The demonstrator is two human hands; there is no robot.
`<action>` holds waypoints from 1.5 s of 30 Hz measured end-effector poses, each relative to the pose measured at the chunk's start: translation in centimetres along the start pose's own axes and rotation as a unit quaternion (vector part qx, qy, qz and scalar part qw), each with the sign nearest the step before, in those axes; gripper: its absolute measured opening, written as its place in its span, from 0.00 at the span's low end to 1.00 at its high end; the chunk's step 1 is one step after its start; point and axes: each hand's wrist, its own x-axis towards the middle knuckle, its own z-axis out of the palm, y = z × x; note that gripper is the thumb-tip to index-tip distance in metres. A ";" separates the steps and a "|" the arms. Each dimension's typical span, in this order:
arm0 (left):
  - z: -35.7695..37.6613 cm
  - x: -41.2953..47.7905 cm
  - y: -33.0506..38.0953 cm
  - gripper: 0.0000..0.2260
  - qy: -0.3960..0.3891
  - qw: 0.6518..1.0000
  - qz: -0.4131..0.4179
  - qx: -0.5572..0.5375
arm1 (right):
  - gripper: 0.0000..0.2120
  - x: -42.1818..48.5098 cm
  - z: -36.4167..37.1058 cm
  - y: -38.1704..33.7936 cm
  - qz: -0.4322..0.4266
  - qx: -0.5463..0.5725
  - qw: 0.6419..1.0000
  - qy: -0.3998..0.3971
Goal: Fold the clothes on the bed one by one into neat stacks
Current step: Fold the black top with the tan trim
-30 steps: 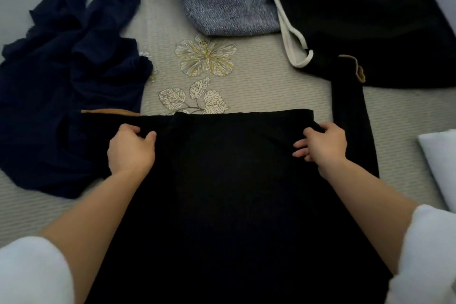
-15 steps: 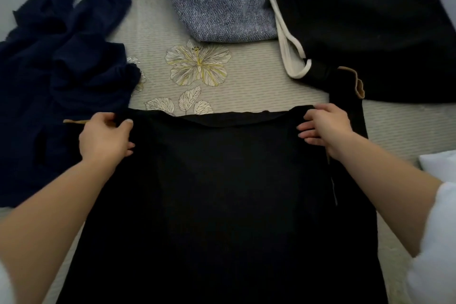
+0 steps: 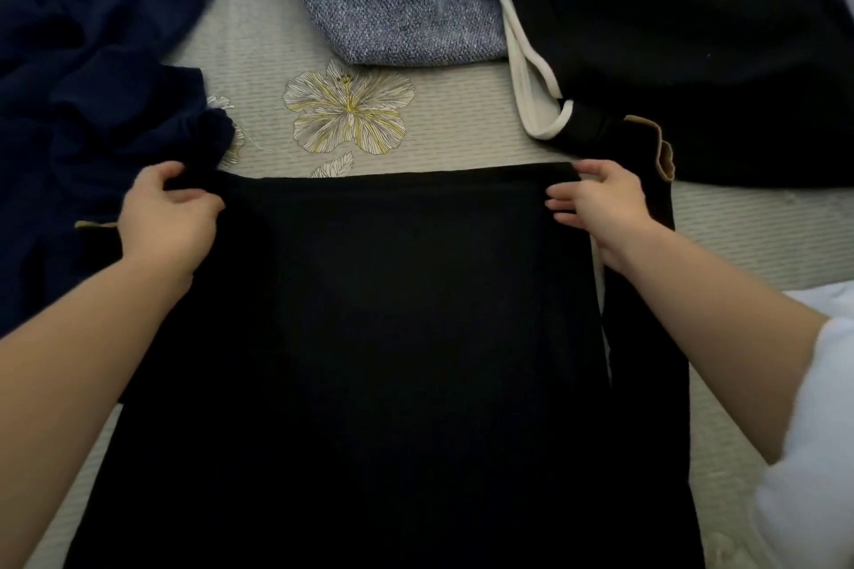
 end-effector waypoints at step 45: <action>9.1 -43.7 -9.3 0.25 -0.414 0.718 0.424 0.367 | 0.16 -25.1 -6.1 9.3 -0.282 -0.294 0.865 -0.294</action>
